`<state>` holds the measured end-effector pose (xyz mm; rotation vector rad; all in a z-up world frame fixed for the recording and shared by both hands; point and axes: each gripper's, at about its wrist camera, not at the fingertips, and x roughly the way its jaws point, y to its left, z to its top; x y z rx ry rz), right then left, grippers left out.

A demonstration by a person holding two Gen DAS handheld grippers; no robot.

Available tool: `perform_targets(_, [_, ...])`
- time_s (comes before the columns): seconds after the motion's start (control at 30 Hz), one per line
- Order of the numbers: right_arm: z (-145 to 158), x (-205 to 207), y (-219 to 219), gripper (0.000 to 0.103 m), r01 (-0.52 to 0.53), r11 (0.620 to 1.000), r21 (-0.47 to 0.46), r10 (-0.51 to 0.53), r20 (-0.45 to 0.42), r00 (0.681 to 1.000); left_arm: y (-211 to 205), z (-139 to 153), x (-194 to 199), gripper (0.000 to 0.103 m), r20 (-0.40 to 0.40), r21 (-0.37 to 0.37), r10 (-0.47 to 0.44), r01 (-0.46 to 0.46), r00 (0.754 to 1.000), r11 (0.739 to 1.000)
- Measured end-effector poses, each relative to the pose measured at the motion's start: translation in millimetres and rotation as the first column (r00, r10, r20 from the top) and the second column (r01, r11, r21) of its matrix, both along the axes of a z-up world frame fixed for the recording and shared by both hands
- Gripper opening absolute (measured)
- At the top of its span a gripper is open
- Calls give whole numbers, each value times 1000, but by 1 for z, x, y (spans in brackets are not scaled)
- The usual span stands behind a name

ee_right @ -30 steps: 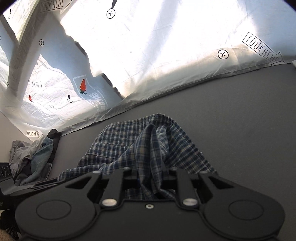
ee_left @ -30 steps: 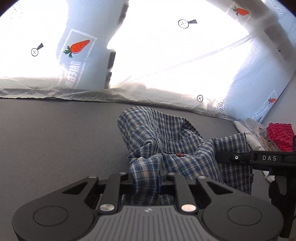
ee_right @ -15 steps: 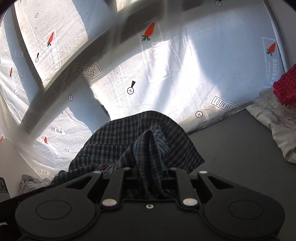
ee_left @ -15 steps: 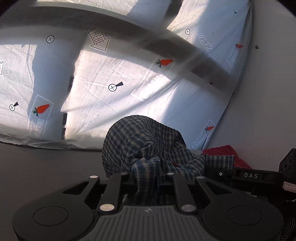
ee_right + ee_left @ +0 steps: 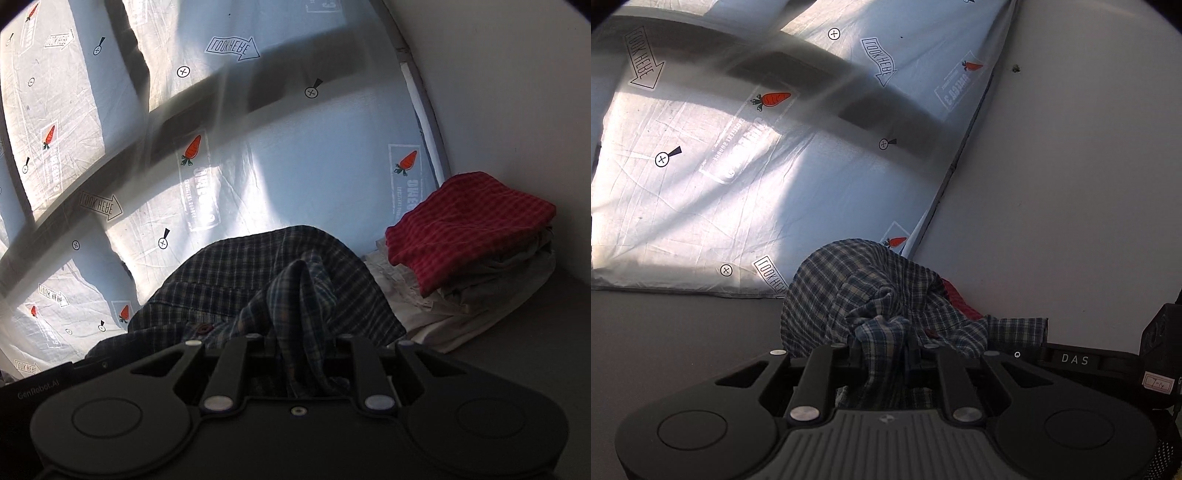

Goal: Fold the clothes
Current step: 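Grasp the folded plaid shirt with both grippers and lift it, then carry the shirt with both grippers onto the clothes pile and release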

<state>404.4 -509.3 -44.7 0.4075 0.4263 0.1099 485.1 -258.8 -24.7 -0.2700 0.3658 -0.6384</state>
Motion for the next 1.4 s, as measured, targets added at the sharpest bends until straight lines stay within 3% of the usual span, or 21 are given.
perform_targets(0.17, [4,12,-83,17,-47,996,-81,50,42,998,-62,9,-13,17,5,-1,43,-43,999,999])
perform_targets(0.3, [21,30,-146,18,-46,992,-115,56,81,995,-75,21,-16,18,15,-20,34,-34,999,999])
perform_targets(0.4, [37,46,-184,18,-36,988,-152,59,144,988,-84,25,9,18,44,2,7,-7,999,1000])
perform_targets(0.63, [60,117,-240,18,10,971,-240,47,231,972,-163,45,73,18,124,15,-27,25,992,1000])
perform_targets(0.77, [53,171,-246,18,42,954,-298,27,223,975,-187,32,133,18,55,-9,4,-3,998,1000])
perform_targets(0.83, [41,199,-247,23,67,945,-320,-4,193,981,-202,18,166,19,-5,14,33,-33,999,999])
perform_targets(0.93, [15,243,-240,30,107,921,-374,-60,133,989,-224,-8,210,22,-74,135,94,-83,993,987])
perform_targets(1.03, [3,261,-224,50,159,870,-466,-104,142,984,-232,-25,238,24,-152,196,165,-134,975,971])
perform_targets(1.07, [3,259,-219,61,171,855,-490,-104,161,981,-230,-26,241,27,-169,187,185,-153,968,970])
perform_targets(1.1, [3,252,-213,65,175,841,-512,-89,189,978,-226,-25,241,31,-184,166,203,-173,962,971])
perform_targets(1.17, [3,240,-205,69,157,819,-552,-29,233,972,-219,-20,235,46,-184,136,247,-225,951,965])
perform_targets(1.27, [-2,230,-198,79,97,798,-595,68,247,967,-217,-6,228,67,-126,106,349,-337,929,936])
perform_targets(1.33, [-8,235,-199,79,37,808,-588,108,209,972,-220,-4,224,73,-95,116,373,-362,923,925])
perform_targets(1.4, [-19,252,-202,83,-22,825,-565,125,144,982,-231,-10,229,74,-70,192,383,-364,921,911])
